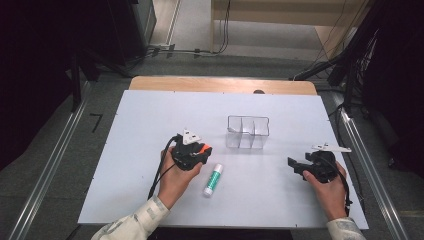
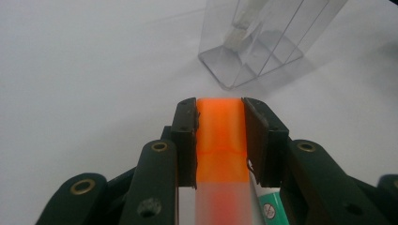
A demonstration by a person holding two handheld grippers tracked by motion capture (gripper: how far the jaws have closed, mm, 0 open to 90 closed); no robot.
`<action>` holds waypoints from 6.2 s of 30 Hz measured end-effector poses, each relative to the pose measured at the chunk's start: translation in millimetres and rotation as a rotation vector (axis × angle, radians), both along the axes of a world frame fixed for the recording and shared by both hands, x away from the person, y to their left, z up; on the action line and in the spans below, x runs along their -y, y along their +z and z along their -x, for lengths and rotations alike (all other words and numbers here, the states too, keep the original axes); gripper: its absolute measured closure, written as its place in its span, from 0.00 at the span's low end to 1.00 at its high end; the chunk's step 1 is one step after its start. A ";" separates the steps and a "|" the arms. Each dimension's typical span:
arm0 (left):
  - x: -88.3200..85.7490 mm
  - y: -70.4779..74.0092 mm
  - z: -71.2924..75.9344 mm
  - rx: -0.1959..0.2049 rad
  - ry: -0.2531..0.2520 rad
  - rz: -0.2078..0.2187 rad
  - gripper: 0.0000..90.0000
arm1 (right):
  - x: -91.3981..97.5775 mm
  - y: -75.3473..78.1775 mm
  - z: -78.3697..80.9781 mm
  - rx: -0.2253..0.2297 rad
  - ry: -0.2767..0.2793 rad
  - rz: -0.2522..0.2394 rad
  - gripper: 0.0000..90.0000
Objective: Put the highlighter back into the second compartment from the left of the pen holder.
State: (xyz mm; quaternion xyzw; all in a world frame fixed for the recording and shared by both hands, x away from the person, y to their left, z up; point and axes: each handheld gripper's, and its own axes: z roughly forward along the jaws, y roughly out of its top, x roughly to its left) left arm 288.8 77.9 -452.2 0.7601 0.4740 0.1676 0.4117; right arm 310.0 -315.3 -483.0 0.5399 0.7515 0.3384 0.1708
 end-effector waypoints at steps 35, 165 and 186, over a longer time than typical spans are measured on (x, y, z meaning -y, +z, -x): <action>44.1 20.7 -15.1 0.041 -0.073 0.055 0.75 | -0.2 -0.5 -0.5 -0.004 0.006 -0.003 0.25; 128.9 60.6 -123.9 0.040 -0.027 0.009 0.75 | 1.9 -2.3 0.3 -0.018 0.020 -0.021 0.24; 140.2 69.8 -139.2 0.036 -0.020 0.007 0.75 | 3.1 -2.6 0.5 -0.023 0.020 -0.029 0.24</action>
